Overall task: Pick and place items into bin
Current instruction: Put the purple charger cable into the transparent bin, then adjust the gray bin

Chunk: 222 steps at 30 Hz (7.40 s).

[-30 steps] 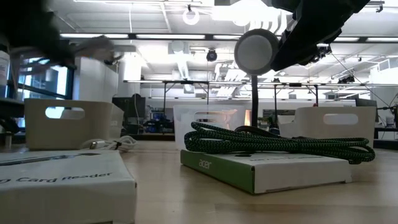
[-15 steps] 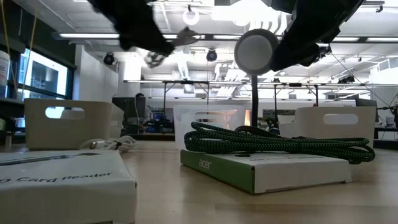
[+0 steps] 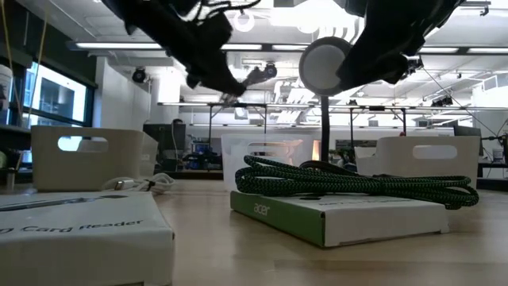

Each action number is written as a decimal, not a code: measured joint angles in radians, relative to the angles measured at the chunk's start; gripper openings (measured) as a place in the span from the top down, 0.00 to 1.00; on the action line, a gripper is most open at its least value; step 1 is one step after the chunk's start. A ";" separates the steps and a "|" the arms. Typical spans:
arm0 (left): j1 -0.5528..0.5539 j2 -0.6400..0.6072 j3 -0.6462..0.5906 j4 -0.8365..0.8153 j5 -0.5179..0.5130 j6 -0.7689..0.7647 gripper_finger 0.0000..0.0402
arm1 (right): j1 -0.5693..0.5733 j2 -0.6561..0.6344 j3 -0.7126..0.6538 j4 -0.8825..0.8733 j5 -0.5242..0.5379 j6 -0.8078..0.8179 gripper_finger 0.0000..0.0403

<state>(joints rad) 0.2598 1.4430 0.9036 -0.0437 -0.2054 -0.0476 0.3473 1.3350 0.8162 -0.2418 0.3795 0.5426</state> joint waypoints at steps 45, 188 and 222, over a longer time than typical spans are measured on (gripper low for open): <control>0.017 0.257 0.001 0.236 0.083 -0.009 0.77 | 0.000 0.000 0.000 0.007 0.038 0.061 0.58; -0.545 0.268 0.188 -0.595 0.052 -1.054 0.53 | 0.003 0.000 0.000 -0.167 -0.205 -0.256 0.58; -0.469 0.277 0.148 -0.844 -0.086 -1.194 0.53 | 0.002 0.000 0.000 -0.199 -0.208 -0.236 0.58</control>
<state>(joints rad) -0.2090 1.7203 1.0519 -0.8881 -0.2917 -1.2417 0.3498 1.3350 0.8162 -0.4408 0.1712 0.3063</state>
